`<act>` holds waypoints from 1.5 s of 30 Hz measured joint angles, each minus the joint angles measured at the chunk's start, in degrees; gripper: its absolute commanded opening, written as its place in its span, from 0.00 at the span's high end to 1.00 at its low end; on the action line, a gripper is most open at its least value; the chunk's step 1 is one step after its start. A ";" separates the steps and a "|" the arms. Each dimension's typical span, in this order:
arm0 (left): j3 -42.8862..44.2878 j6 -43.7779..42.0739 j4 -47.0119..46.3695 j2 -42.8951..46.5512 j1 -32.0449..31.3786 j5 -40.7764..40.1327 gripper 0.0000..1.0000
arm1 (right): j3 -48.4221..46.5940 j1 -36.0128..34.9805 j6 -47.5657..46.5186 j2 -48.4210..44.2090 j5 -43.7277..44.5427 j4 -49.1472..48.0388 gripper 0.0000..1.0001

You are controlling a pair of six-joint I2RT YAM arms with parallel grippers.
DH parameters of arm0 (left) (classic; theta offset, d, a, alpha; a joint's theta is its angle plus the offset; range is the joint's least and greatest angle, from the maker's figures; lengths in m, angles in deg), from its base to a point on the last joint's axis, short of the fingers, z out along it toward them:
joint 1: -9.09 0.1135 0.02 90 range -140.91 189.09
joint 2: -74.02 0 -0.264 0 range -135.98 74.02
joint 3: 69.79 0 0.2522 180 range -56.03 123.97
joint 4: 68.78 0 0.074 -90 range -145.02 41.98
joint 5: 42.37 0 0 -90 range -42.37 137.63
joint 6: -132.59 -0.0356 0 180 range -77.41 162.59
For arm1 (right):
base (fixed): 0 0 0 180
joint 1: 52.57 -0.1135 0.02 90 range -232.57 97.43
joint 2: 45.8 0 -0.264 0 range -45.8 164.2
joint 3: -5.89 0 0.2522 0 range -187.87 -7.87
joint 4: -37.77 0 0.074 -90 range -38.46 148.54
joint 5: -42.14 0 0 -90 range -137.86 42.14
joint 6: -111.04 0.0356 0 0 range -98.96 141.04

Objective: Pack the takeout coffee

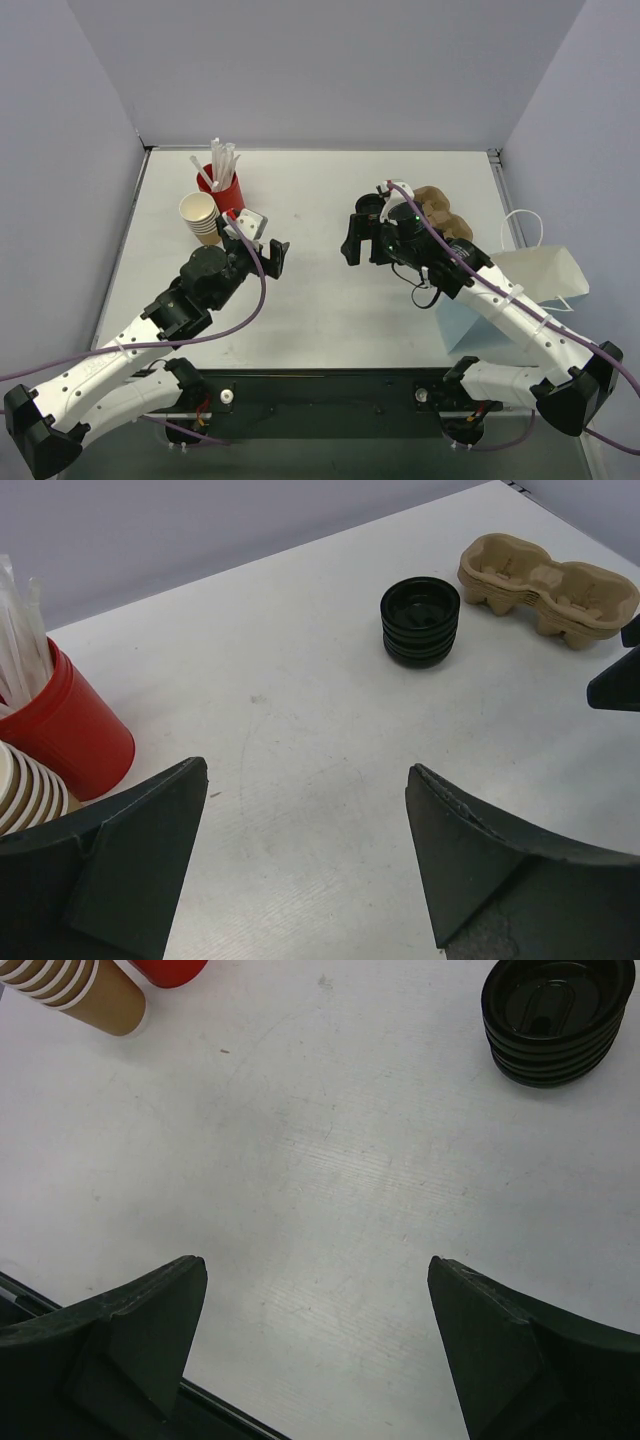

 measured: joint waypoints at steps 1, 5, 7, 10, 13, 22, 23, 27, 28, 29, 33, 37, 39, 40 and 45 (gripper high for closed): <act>0.00 0.00 -0.02 0.00 0.00 0.00 0.10 | -0.11 0.00 0.04 0.00 0.20 0.26 0.00; 0.00 0.00 -0.22 0.00 -0.02 -0.61 0.10 | -0.42 0.00 0.04 0.00 0.33 1.05 0.00; 0.00 0.00 -0.17 -0.15 -0.02 -1.77 0.10 | -0.57 0.00 0.02 -0.02 0.31 1.51 0.00; 0.48 -0.20 0.50 -1.86 0.00 -4.92 0.10 | -0.63 0.00 -0.07 -0.39 -0.07 2.40 0.00; 3.67 -0.33 3.78 -6.36 0.81 -8.87 0.16 | -0.59 -0.02 -0.74 -2.27 -2.03 3.06 0.00; 25.59 6.12 19.32 -21.75 24.83 -7.89 0.21 | 1.09 -0.02 -2.80 -12.57 -7.54 3.28 0.11; 26.49 6.32 19.82 -22.40 25.97 -7.93 0.23 | 1.27 -0.02 -2.93 -13.05 -7.76 3.28 0.13; 28.72 6.45 21.00 -26.05 30.23 -6.23 0.32 | 1.70 -0.02 -3.72 -13.99 -9.11 3.21 0.17; 28.83 6.25 21.03 -27.12 30.99 -5.73 0.34 | 1.73 -0.02 -3.91 -13.99 -9.51 3.23 0.18; 28.83 6.03 21.03 -28.24 31.54 -5.49 0.38 | 1.73 -0.04 -3.98 -13.99 -9.86 3.26 0.19; 28.65 4.04 20.87 -31.63 31.87 -4.13 0.44 | 1.75 -0.09 -4.42 -13.99 -10.73 3.21 0.20; 26.91 1.79 19.39 -32.87 31.87 -3.56 0.46 | 2.03 -0.15 -4.81 -14.01 -11.41 2.82 0.20; 26.47 1.07 18.80 -33.53 31.89 -3.54 0.48 | 2.40 -0.24 -4.98 -14.01 -11.54 2.78 0.20; 26.36 0.79 18.51 -33.88 31.89 -3.54 0.48 | 2.58 -0.31 -5.03 -14.01 -11.54 2.82 0.20; 26.21 -0.87 16.76 -36.44 31.95 -3.32 0.52 | 2.89 -0.35 -5.16 -13.99 -11.65 2.80 0.20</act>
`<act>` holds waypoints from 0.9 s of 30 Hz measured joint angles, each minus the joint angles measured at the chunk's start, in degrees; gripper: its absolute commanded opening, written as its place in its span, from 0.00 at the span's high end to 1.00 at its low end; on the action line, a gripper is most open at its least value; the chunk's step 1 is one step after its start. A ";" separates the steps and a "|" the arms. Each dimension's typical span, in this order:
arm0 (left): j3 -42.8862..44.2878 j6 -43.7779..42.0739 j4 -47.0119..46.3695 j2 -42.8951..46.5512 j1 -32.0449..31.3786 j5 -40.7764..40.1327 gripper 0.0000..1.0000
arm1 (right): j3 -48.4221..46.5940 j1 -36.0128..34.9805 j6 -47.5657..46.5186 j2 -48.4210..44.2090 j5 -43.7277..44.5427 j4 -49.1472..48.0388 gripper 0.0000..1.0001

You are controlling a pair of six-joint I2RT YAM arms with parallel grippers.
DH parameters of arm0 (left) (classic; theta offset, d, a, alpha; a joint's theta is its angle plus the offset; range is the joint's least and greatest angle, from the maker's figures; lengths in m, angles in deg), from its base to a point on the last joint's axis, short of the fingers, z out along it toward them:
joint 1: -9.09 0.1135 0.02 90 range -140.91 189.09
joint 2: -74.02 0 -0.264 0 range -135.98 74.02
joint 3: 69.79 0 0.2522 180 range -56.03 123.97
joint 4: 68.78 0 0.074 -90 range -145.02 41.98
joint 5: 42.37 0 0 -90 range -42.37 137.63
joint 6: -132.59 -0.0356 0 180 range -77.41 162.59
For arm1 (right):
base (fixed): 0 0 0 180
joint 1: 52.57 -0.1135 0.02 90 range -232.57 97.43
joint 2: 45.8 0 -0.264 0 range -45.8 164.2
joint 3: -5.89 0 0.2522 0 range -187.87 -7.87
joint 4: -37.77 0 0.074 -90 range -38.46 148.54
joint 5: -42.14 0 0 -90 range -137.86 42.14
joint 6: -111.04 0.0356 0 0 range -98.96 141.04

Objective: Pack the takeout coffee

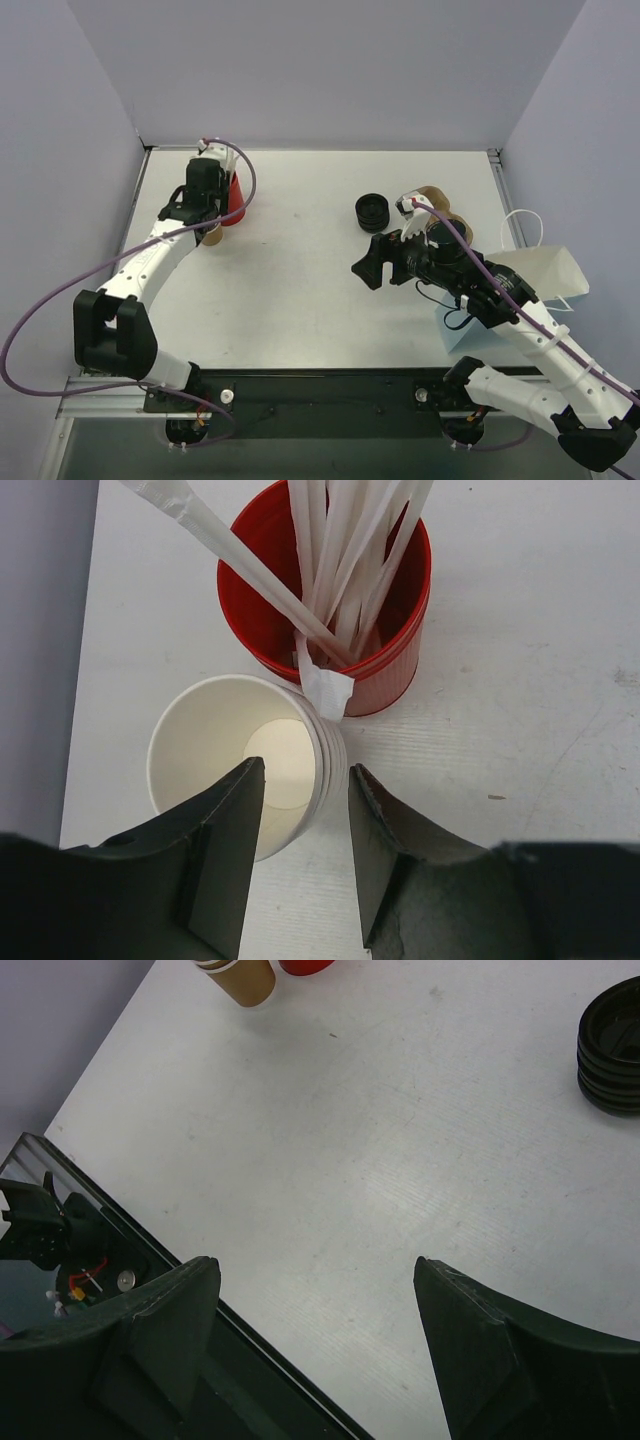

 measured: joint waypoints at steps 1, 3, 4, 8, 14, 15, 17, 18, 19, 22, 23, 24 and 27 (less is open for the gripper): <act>-0.02 -0.44 -0.33 -0.46 0.04 0.20 0.53 | 0.00 0.00 -0.02 0.00 -0.07 0.00 0.20; -0.20 -0.96 -0.98 -1.14 0.04 0.42 0.54 | 0.00 0.00 -0.04 0.00 -0.17 0.00 0.20; -0.31 -1.25 -1.16 -1.38 0.04 0.42 0.55 | 0.00 0.00 -0.04 0.00 -0.26 0.00 0.20; -0.57 -1.97 -1.31 -2.45 0.04 0.39 0.57 | 0.00 0.00 -0.07 0.00 -0.33 0.00 0.20; -0.98 -2.38 -1.66 -3.65 0.04 -0.07 0.62 | 0.00 0.00 -0.13 0.00 -0.33 0.00 0.20; -1.01 -2.45 -1.66 -3.69 0.04 -0.15 0.63 | 0.00 0.00 -0.13 0.00 -0.33 0.00 0.20; -1.16 -2.62 -1.70 -3.69 0.04 -0.55 0.64 | 0.00 0.00 -0.17 0.00 -0.33 0.00 0.20; -1.20 -2.73 -1.73 -3.69 0.07 -0.72 0.66 | 0.00 0.00 -0.22 0.00 -0.33 0.00 0.20; -1.27 -2.82 -1.79 -3.72 0.07 -0.85 0.67 | 0.00 0.00 -0.22 0.00 -0.31 0.00 0.20; -1.53 -3.19 -2.08 -3.72 0.24 -1.11 0.70 | 0.00 0.00 -0.22 0.07 -0.33 0.00 0.20; -1.64 -3.23 -2.12 -3.72 0.28 -1.16 0.72 | 0.00 0.00 -0.22 0.13 -0.33 0.00 0.20; -1.73 -3.30 -2.12 -3.72 0.31 -1.18 0.74 | 0.00 0.00 -0.22 0.17 -0.33 0.00 0.20; -1.84 -3.50 -2.14 -3.72 0.28 -1.22 0.81 | 0.00 0.00 -0.22 0.24 -0.33 0.00 0.20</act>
